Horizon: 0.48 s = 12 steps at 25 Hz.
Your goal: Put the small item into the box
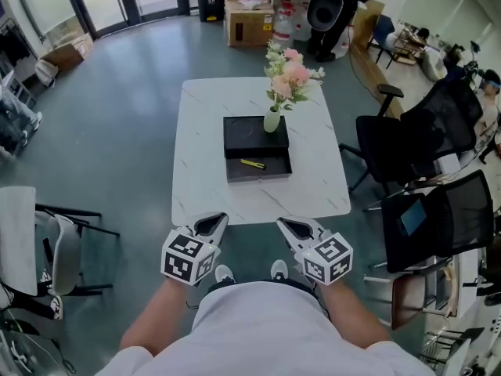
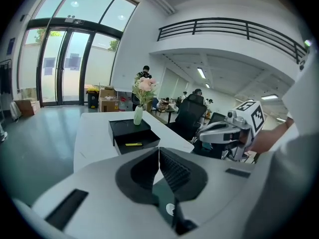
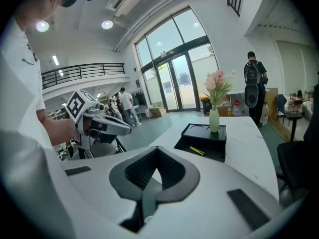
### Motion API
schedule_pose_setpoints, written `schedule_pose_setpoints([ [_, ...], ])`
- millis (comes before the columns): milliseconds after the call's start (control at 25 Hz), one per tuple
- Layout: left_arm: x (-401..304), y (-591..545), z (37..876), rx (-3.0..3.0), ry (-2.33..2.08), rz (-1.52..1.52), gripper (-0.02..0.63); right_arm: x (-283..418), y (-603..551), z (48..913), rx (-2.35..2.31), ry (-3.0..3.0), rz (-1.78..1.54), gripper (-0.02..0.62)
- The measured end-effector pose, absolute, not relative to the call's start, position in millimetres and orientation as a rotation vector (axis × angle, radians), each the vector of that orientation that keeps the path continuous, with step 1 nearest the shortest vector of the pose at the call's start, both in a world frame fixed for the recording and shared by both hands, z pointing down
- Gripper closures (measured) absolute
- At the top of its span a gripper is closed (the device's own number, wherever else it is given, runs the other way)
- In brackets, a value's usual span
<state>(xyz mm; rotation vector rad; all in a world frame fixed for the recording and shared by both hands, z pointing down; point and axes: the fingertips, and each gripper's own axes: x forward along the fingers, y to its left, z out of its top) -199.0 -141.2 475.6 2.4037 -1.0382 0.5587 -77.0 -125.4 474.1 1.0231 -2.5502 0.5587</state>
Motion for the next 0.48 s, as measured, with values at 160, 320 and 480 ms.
schedule_pose_setpoints([
  [160,-179,-144,475,2.409,-1.057,0.554,0.589,-70,-121,471,0.979,-2.572,0.52,0.58],
  [320,-162,-138,470,2.424,-1.052,0.567,0.589,-54,-122,472,0.977,-2.576,0.523,0.58],
  [480,-156,-134,469,2.43,-1.058,0.603,0.589,-42,-122,474,0.995,-2.585,0.544,0.58],
])
